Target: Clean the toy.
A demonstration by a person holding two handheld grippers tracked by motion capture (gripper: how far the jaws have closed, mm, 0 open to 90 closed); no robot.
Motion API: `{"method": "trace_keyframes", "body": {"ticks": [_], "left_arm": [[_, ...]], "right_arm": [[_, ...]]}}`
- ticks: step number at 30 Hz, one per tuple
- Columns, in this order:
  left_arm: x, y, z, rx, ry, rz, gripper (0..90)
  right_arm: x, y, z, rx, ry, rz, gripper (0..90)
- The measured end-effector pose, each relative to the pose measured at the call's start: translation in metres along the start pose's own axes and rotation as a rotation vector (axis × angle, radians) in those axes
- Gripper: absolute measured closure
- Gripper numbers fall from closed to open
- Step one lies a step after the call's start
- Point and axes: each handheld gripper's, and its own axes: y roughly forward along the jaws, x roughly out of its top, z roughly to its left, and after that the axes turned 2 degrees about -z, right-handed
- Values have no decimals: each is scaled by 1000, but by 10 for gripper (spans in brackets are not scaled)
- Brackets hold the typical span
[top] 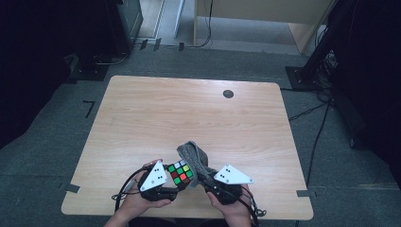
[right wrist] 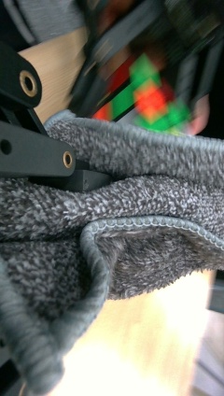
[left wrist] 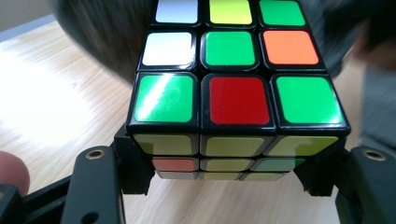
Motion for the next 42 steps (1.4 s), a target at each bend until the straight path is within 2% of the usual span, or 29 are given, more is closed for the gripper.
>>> {"method": "trace_keyframes", "body": {"ticks": [2,4,5,6,7,8,9,10,11,13,15,18,19,20,21,22,23,25,26,27,31,32,33,34,35,36,38,39,42], "left_arm": [[0,0,0,-1,-8,-2,341],[0,-4,5,-32,-45,-31,341],[1,-6,8,-56,-83,-60,341],[1,-6,8,-56,-83,-60,341],[2,-8,11,-72,-118,-85,341],[3,-8,11,-56,-112,-79,342],[4,-7,9,-17,-74,-38,342],[2,-3,6,41,-18,26,341],[1,1,5,70,4,68,342],[-1,8,3,116,25,136,342],[0,15,-3,149,46,173,342],[2,22,-15,160,109,211,342],[2,22,-15,160,109,211,341],[5,24,-17,131,113,208,342],[5,24,-17,131,113,208,342],[4,26,-17,144,120,231,342],[2,25,-15,137,99,223,341],[2,24,-12,141,103,218,341],[2,24,-12,141,103,218,341],[2,21,-8,139,86,202,341],[2,19,-4,120,115,198,342],[1,19,-6,116,98,194,342],[1,19,-6,116,98,194,342],[2,19,-9,103,111,184,342],[4,19,-10,85,147,176,341],[5,19,-19,63,140,147,341],[7,19,-22,52,142,138,342],[5,19,-24,52,109,134,341],[5,16,-20,53,95,121,341]], "right_arm": [[1,2,5,-20,-30,8,719],[-2,5,2,-11,-14,32,718],[-4,7,-2,0,7,64,717],[-4,7,-2,0,7,64,717],[-5,8,-5,-4,14,87,716],[-6,7,-6,-17,14,86,716],[-4,5,-6,-23,16,68,715],[3,-3,-3,-40,7,14,711],[7,-5,-1,-48,-8,-4,708],[14,-9,9,-71,-62,-23,701],[17,-7,19,-85,-129,5,693],[17,2,34,-100,-188,57,691],[17,2,34,-100,-188,57,691],[14,12,44,-132,-258,101,653],[14,12,44,-132,-258,101,653],[12,17,45,-148,-275,128,589],[12,17,44,-138,-262,134,535],[13,16,38,-93,-185,132,399],[14,14,34,-83,-148,124,376],[16,10,30,-68,-113,99,367],[24,-4,21,-16,-36,12,366],[27,-7,20,-10,-7,-19,375],[27,-7,20,-10,-7,-19,375],[28,-6,22,16,36,-41,397],[26,-3,23,22,33,-24,432],[24,1,24,15,23,-7,512],[18,4,24,-18,18,-11,676],[17,2,22,-46,25,-23,724],[18,-8,13,-174,35,-49,767]]}}
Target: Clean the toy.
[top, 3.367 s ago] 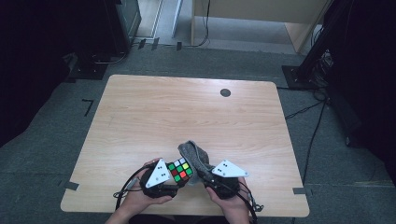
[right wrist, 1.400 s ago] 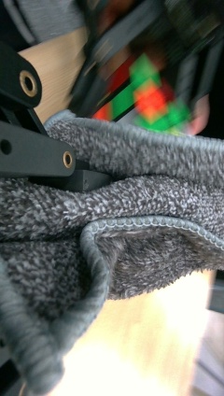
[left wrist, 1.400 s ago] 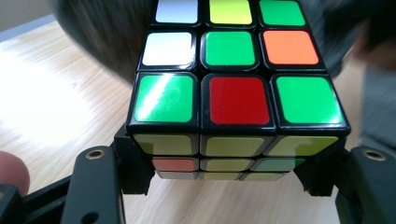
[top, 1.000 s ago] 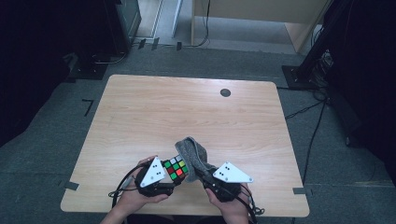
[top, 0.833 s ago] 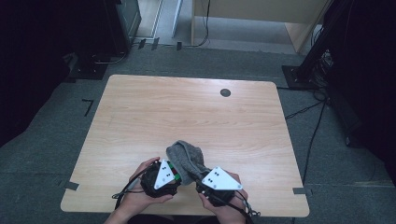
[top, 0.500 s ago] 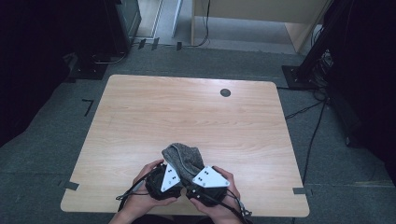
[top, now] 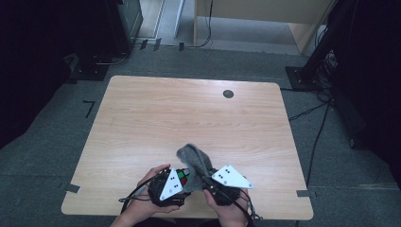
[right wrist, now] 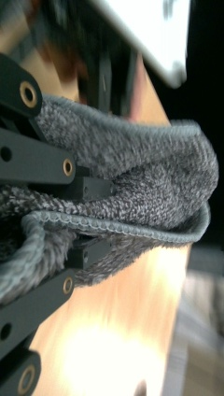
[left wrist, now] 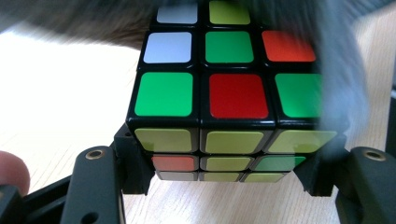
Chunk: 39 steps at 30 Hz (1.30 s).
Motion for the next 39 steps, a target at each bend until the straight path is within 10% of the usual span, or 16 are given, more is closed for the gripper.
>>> {"method": "trace_keyframes", "body": {"ticks": [3,9,10,14,16,17,21,24,31,36,39], "left_arm": [[1,2,1,29,-3,14,341],[4,8,-10,70,30,61,342],[5,7,-10,78,31,69,342],[7,3,-7,84,5,52,342],[8,2,-5,87,-7,48,342],[8,2,-4,95,-9,55,342],[8,2,-4,103,-12,64,342],[8,1,-3,103,-20,51,342],[9,-2,0,108,-28,50,342],[9,-3,1,106,-34,46,341],[9,-1,-1,107,-25,50,342]], "right_arm": [[2,-5,-1,18,2,-13,766],[-4,8,34,56,-138,50,762],[-5,11,42,0,-202,58,764],[-5,7,21,-92,-115,49,771],[-5,6,16,-88,-89,50,771],[-6,4,20,-14,-71,24,763],[-6,8,36,-8,-130,31,760],[-8,10,26,-106,-135,53,768],[-5,6,34,0,-121,16,760],[-8,4,17,-60,-74,28,763],[-5,2,34,-24,-176,-1,752]]}}
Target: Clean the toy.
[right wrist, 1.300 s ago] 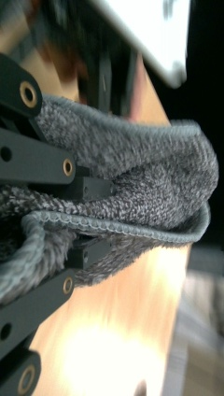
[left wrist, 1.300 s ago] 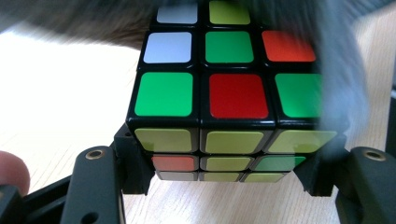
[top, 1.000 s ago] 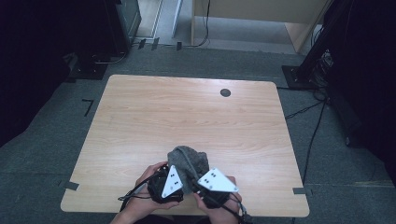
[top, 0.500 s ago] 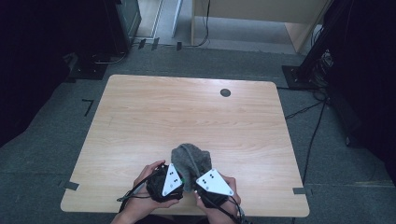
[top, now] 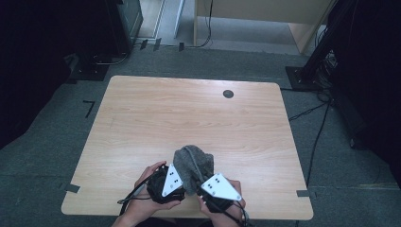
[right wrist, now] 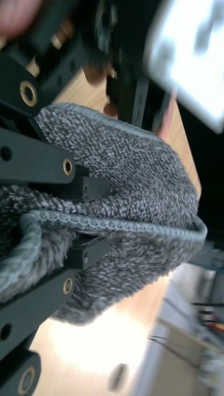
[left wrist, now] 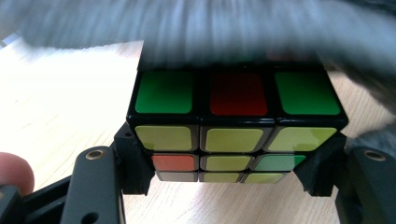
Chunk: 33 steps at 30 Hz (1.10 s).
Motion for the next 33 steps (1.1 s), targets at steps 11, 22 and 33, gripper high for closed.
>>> {"method": "trace_keyframes", "body": {"ticks": [11,22,33], "left_arm": [[-1,-3,3,-5,-7,-29,342],[0,-4,2,-4,23,-30,341],[1,-6,-3,5,66,-48,341]], "right_arm": [[2,-1,0,57,27,-12,768],[1,-3,2,0,1,-8,764],[4,-4,7,15,-16,-22,766]]}}
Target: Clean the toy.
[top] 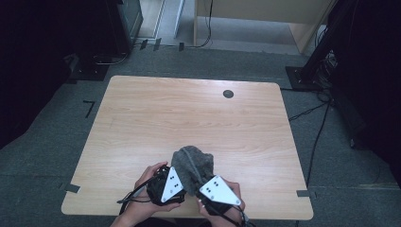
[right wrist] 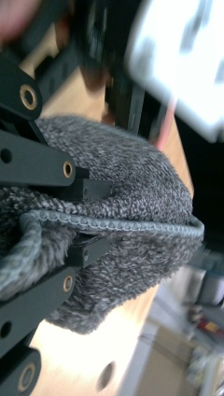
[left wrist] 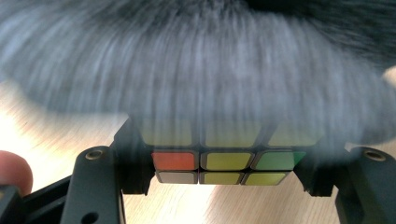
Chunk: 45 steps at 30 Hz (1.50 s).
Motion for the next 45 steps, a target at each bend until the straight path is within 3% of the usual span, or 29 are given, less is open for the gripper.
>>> {"method": "trace_keyframes", "body": {"ticks": [2,3,4,5,6,7,9,11,13,15,17,18,19,21,24,25,27,29,30,32,33,34,38,40,43,45], "left_arm": [[0,-1,2,-2,-5,-2,342],[0,-2,3,-3,-9,-5,341],[0,-2,3,-3,-9,-5,341],[0,-3,4,-12,-16,-10,341],[-1,-3,5,-13,-23,-21,341],[0,-4,5,-14,-31,-34,342],[-1,-1,4,12,-7,-12,342],[-3,2,3,25,2,13,341],[-5,5,2,25,4,30,341],[-3,4,1,19,-7,21,342],[-3,3,1,17,-9,14,342],[-2,1,2,4,-18,2,342],[-2,0,2,3,-14,1,342],[-2,1,2,0,-22,-2,341],[-2,4,1,12,-9,23,341],[-3,4,1,12,-13,20,341],[-3,3,1,12,-16,20,341],[-2,2,1,3,-21,12,342],[-2,1,3,-8,-34,0,341],[-1,0,3,-4,-38,-6,342],[-1,0,4,-2,-36,-1,342],[-2,2,4,13,-44,12,342],[-2,4,1,30,-32,29,342],[-1,3,1,25,-29,22,342],[0,0,3,16,-38,1,341],[0,0,3,14,-40,1,341]], "right_arm": [[-1,2,-2,-6,-3,5,767],[-3,3,-8,-15,26,10,768],[-3,3,-8,-15,26,10,768],[-5,4,-15,-42,43,20,769],[-10,2,-28,-68,110,38,770],[-11,1,-29,-65,117,35,770],[-9,0,-23,-77,84,24,762],[-6,1,-12,-21,54,3,755],[-5,2,-6,-14,25,-1,754],[-8,7,3,-31,-53,28,756],[-9,7,0,-31,-39,27,758],[-11,7,-13,-69,14,37,761],[-12,6,-17,-77,39,42,762],[-11,3,-20,-59,77,34,762],[-8,3,-5,-20,15,13,757],[-7,4,-1,3,5,17,755],[-7,6,-3,1,7,24,757],[-8,6,-8,-10,31,33,757],[-11,5,-22,-55,80,53,758],[-12,3,-28,-53,135,47,758],[-12,3,-28,-53,135,47,758],[-9,2,-14,-25,84,27,748],[-5,6,7,14,-9,25,746],[-6,8,0,11,19,25,753],[-9,5,-17,-53,75,36,758],[-9,4,-20,-58,92,36,759]]}}
